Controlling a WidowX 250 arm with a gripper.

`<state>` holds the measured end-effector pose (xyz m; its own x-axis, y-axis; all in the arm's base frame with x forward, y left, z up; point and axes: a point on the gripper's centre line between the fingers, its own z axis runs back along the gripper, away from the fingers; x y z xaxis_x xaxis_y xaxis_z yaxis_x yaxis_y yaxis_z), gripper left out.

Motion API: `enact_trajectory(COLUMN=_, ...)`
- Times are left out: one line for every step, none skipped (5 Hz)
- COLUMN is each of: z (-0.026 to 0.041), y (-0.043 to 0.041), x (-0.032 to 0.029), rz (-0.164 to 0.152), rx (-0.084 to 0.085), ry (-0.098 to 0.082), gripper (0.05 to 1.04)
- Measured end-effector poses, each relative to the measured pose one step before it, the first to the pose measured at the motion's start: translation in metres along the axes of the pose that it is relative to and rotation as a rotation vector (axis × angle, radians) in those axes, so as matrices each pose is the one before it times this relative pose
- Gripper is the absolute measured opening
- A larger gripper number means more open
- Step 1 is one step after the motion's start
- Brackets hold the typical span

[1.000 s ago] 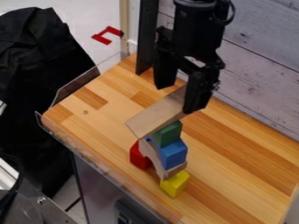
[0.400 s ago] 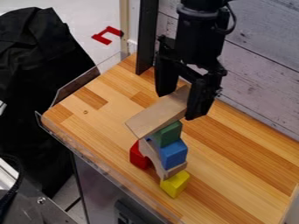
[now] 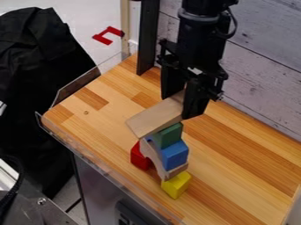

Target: Remove the scalene triangle from the tower and put it in the the table

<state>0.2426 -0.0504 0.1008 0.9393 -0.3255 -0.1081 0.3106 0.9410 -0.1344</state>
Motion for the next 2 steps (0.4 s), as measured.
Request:
enact_trajectory(z=0.00307, y=-0.00015, x=-0.00416, rz=0.0080, rx=0.0044, ry=-0.0022, gripper=0.551)
enact_trajectory(z=0.00912, y=-0.00009, x=-0.00567, rz=0.0092, rx=0.0142, ry=-0.0077, gripper=0.551)
